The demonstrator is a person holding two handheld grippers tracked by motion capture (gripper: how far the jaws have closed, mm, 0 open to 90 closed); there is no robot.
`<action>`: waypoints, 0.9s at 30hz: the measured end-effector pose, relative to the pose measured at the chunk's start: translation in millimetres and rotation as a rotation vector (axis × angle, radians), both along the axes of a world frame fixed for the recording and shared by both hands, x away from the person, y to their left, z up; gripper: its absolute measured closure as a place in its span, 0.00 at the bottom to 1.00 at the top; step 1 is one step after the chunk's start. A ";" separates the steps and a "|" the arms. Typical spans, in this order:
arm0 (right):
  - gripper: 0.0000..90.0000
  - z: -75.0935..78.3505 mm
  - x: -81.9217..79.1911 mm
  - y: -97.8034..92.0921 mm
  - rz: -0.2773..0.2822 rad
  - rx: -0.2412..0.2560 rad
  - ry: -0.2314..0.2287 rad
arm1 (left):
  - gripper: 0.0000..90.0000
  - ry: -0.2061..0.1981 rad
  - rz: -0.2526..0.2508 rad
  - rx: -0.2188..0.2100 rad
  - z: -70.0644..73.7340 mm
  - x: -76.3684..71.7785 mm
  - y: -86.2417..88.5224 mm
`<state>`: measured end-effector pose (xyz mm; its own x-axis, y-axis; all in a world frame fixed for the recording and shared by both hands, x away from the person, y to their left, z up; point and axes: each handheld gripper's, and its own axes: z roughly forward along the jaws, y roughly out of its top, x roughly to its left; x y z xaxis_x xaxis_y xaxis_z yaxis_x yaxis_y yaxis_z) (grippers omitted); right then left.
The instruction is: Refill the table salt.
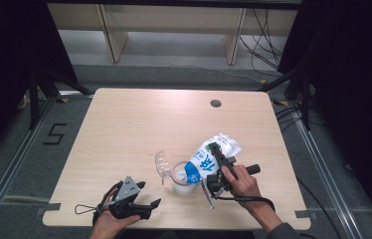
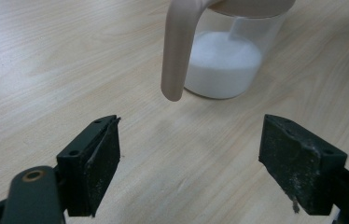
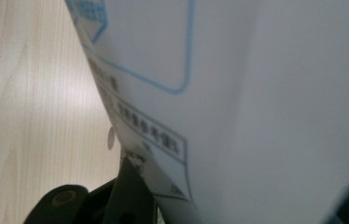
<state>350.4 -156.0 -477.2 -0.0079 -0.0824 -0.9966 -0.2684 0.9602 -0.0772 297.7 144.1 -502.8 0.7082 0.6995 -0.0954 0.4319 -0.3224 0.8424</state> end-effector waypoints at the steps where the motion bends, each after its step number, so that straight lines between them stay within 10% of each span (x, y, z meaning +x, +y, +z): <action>1: 0.79 -0.2 0.0 0.1 0.002 0.001 -0.001 | 0.22 0.000 0.000 0.000 0.0 0.0 0.0; 27: 0.81 2.3 2.5 1.7 0.041 -0.012 -0.031 | 0.22 0.006 0.005 -0.011 -0.3 -0.4 -0.4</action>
